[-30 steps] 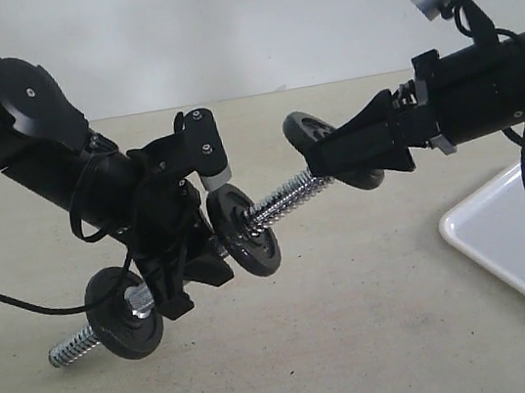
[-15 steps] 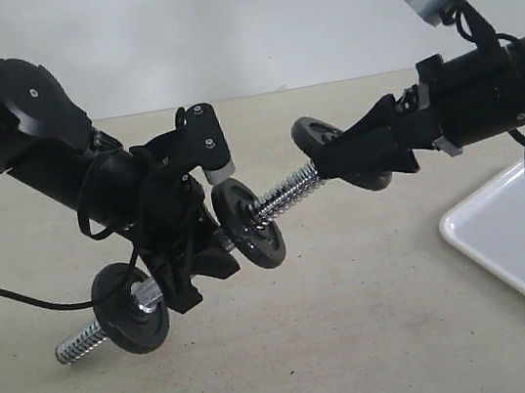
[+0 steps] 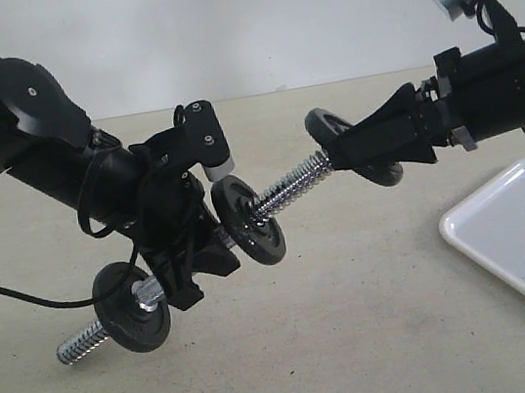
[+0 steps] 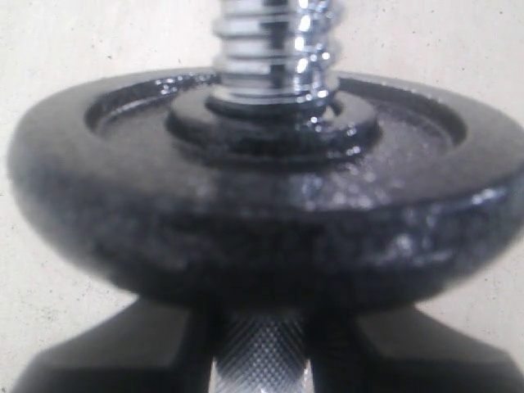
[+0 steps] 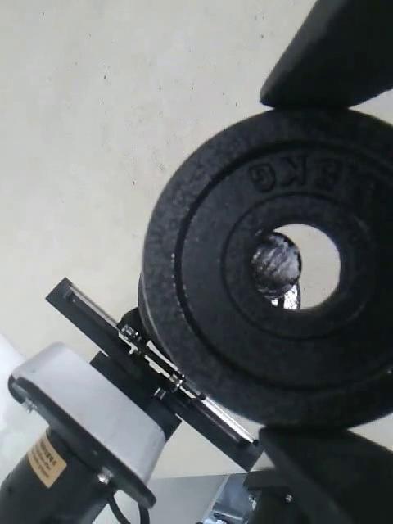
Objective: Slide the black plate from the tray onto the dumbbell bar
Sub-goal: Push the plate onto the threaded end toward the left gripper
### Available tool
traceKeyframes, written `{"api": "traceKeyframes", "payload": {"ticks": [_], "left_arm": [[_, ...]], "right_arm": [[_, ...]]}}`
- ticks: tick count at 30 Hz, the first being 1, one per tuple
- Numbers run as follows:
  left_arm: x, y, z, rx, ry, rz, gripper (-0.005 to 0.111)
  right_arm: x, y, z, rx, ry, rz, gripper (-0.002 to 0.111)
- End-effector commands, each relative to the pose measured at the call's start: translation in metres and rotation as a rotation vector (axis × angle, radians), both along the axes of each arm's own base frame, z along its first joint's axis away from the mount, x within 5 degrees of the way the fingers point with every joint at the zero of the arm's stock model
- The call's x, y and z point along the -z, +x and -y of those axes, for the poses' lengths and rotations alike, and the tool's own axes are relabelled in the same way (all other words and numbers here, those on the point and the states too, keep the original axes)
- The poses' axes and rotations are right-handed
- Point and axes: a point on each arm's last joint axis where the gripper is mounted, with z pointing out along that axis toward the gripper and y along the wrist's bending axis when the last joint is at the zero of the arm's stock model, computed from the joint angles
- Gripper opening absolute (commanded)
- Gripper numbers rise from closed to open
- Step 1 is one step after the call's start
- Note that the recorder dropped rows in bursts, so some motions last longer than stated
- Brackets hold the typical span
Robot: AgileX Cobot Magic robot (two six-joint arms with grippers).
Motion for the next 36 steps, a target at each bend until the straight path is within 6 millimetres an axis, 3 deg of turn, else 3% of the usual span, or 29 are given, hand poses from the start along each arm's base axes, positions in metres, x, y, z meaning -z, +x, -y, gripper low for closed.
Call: {"api": "traceKeyframes", "payload": {"ticks": [1,36], "left_arm": [[-0.0334,0.0027,0.0065,-0.070,-0.125,0.073,0.004],[-0.0360,0.0020,0.0100,-0.051,-0.170,0.077,0.004]], "right_arm": [[-0.0107,-0.0007,-0.0030,-0.005,0.083,0.004,0.000],[-0.0114,-0.0006,-0.0033,0.010,0.100,-0.035,0.000]]}}
